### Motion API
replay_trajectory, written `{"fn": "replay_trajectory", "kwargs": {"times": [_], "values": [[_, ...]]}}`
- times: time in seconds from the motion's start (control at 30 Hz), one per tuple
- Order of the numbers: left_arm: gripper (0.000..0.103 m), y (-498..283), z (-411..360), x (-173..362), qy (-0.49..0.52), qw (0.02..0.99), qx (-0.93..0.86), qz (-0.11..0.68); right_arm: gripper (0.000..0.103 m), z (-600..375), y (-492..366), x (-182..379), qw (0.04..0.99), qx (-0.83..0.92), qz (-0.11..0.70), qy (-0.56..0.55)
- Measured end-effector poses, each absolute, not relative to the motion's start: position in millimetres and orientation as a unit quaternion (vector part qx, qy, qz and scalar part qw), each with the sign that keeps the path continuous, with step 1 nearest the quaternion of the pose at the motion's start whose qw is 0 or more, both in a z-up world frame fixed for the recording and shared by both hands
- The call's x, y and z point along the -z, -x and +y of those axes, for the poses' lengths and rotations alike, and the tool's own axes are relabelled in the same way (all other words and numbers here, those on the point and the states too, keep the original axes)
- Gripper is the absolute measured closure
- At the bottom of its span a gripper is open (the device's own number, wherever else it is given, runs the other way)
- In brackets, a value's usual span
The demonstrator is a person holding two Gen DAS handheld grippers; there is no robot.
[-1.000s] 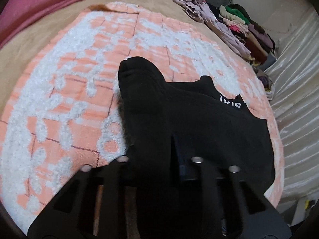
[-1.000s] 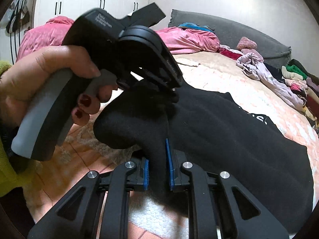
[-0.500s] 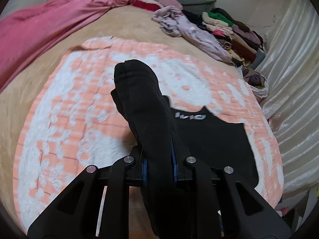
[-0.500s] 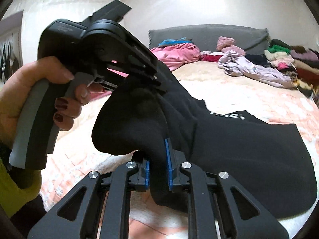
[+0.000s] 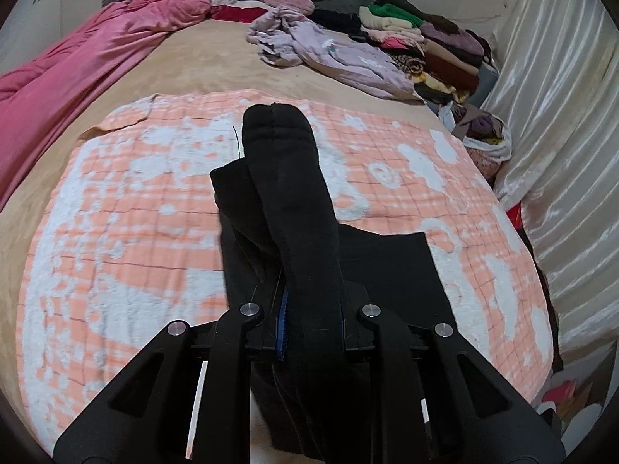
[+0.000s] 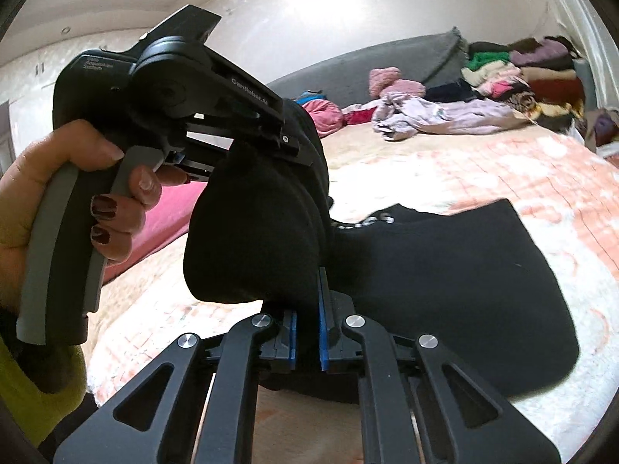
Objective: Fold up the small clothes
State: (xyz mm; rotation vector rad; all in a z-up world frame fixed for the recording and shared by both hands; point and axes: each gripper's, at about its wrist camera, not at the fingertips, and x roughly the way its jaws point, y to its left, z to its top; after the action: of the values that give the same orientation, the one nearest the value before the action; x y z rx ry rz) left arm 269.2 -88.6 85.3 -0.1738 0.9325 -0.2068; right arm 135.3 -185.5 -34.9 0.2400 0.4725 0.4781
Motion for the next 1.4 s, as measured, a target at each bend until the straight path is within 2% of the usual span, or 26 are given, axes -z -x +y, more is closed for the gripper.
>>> {"fn": "replay_trajectory", "kwargs": {"times": [0.47, 0.73, 0.8, 0.83, 0.9, 1.07, 1.17, 1.4], "values": [[0.092, -285.0, -179.8, -57.1, 0.026, 0.869, 0.108, 0.482, 0.096, -243.4, -124.9, 59.9, 0.932, -0.194, 0.255, -0.171], [0.09, -290.7, -203.5, -40.2, 0.014, 0.864, 0.104, 0.493, 0.096, -257.6, -127.9, 72.6, 0.924, -0.184, 0.27, -0.198], [0.086, -291.8, -206.7, -37.0, 0.024, 0.862, 0.109, 0.494, 0.096, -258.9, -128.6, 72.4, 0.923, -0.182, 0.272, -0.203], [0.073, -292.1, -207.0, -36.5, 0.033, 0.861, 0.116, 0.494, 0.096, -259.9, -129.0, 72.9, 0.922, -0.181, 0.273, -0.205], [0.058, -289.1, -204.3, -37.8, 0.073, 0.853, 0.159, 0.491, 0.096, -262.4, -128.8, 73.9, 0.922, -0.176, 0.276, -0.208], [0.058, -272.1, -173.4, -51.7, 0.128, 0.863, 0.177, 0.456, 0.096, -280.1, -134.5, 84.7, 0.908, -0.166, 0.293, -0.248], [0.059, -257.9, -145.0, -56.5, 0.118, 0.884, 0.143, 0.429, 0.096, -285.3, -133.7, 88.6, 0.902, -0.169, 0.298, -0.261], [0.06, -236.5, -87.7, -20.7, 0.105, 0.894, 0.081, 0.428, 0.096, -286.4, -128.8, 87.9, 0.9, -0.164, 0.311, -0.258]]}}
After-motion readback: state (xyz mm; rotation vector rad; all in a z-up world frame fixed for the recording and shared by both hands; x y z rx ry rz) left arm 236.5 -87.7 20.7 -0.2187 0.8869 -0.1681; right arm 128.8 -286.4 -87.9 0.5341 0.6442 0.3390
